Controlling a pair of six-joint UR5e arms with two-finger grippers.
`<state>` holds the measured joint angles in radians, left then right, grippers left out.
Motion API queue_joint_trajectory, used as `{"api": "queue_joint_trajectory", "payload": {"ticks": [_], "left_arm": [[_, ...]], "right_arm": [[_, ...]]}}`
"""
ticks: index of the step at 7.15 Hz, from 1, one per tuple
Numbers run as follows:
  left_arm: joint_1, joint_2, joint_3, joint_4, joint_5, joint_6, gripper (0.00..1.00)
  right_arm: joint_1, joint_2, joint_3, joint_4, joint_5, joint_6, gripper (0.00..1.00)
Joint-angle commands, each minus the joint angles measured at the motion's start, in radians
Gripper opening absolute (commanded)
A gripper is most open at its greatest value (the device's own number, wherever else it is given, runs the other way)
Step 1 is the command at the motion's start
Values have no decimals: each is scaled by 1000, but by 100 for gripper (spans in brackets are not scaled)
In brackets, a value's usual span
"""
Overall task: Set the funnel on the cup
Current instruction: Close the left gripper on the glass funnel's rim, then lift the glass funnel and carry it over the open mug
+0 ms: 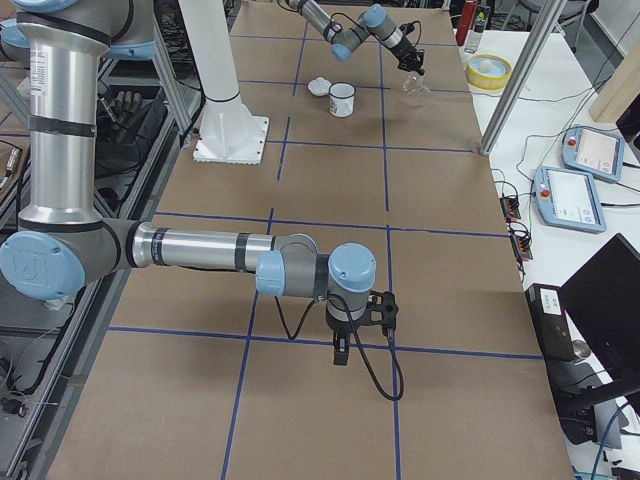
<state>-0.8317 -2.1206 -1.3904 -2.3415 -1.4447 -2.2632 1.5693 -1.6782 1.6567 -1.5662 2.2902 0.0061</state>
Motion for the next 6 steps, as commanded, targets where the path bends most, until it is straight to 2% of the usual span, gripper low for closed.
{"api": "queue_joint_trajectory", "payload": {"ticks": [1,2,3,4,5,6], "left_arm": [[-24,5,-173,93,-99,33,0],[-24,13,-332,252,-170,95,0],[-24,13,-478,436,-178,138,0],[-23,5,-599,596,-245,201,0],[-23,1,-693,722,-340,276,0],[-18,-19,-760,880,-394,319,0]], "right_arm": [[0,0,0,0,0,0,100],[0,0,0,0,0,0,100],[0,0,0,0,0,0,100],[0,0,-2,0,0,0,100],[0,0,0,0,0,0,100],[0,0,0,0,0,0,100]]}}
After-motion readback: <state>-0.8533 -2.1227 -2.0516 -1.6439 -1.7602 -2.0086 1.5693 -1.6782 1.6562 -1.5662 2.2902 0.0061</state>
